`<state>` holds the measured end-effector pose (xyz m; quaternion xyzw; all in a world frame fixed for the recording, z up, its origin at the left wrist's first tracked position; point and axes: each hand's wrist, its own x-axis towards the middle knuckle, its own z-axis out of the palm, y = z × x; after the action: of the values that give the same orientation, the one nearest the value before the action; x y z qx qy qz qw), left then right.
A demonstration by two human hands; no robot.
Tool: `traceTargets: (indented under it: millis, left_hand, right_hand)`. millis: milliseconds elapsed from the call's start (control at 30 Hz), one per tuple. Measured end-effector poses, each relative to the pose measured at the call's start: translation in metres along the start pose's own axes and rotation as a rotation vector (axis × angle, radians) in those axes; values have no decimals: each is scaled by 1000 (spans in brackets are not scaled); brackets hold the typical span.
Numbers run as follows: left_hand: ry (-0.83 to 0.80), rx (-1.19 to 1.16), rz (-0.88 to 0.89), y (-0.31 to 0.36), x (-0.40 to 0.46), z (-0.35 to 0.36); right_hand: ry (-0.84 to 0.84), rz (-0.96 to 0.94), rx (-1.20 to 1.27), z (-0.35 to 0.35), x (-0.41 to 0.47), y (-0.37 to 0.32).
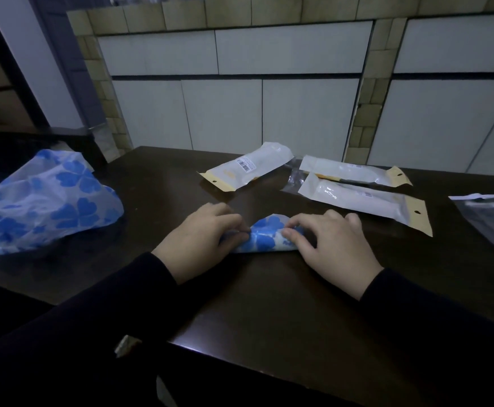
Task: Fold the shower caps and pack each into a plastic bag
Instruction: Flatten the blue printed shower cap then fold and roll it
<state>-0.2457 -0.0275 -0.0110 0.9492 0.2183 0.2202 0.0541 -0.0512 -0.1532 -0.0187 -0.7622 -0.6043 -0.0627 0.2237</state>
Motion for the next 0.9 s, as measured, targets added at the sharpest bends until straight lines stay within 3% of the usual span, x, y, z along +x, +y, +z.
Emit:
traceTargets:
  millis: [233,367,567,900]
  left_hand:
    - [57,6,150,6,-4,7]
    - [48,2,112,6,-5,9]
    - [-48,-12,37,3,6,10]
    - [-121,-8,60,12,5,-2]
  right_hand:
    - [119,-133,-25,1,1,1]
    - [60,-144,-61,-1,2,1]
    - [-155,-88,-86,-3,7,6]
    - [-198,-170,-45,-15,5,5]
